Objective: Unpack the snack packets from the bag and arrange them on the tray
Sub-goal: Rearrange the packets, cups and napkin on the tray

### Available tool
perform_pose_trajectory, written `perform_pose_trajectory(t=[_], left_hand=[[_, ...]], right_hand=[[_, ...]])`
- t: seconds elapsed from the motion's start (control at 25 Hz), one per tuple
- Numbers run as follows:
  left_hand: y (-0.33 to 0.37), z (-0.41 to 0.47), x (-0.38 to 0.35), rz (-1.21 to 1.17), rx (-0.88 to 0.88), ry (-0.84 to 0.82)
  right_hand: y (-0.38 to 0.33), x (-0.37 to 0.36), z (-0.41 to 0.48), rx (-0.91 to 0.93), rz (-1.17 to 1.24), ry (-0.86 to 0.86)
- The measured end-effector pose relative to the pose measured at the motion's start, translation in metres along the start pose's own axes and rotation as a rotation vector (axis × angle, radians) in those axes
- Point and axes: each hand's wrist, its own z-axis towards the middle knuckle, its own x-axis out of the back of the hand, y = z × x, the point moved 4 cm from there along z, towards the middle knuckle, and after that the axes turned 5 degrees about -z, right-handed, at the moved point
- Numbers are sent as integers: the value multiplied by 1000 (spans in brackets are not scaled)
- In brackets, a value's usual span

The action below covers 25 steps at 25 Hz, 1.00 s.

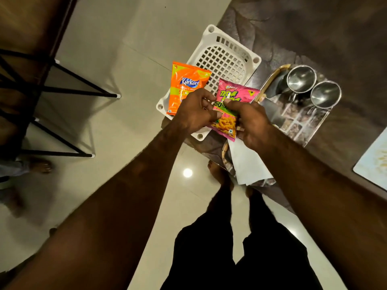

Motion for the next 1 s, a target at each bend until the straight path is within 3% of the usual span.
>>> perform_pose_trajectory(t=[0.16,0.36,0.64,1.0], left_hand=[[15,-4,-14,-56,25,-21],[27,-5,-57,-46,63,-185],[20,4,-114,130,6,-92],[22,13,-114,205,-79,-18]], right_hand=[[0,25,0,27,116,-19],[12,74,-2,-49,185,-5],[23,112,13,2,199,100],[9,110,17,88,119,190]])
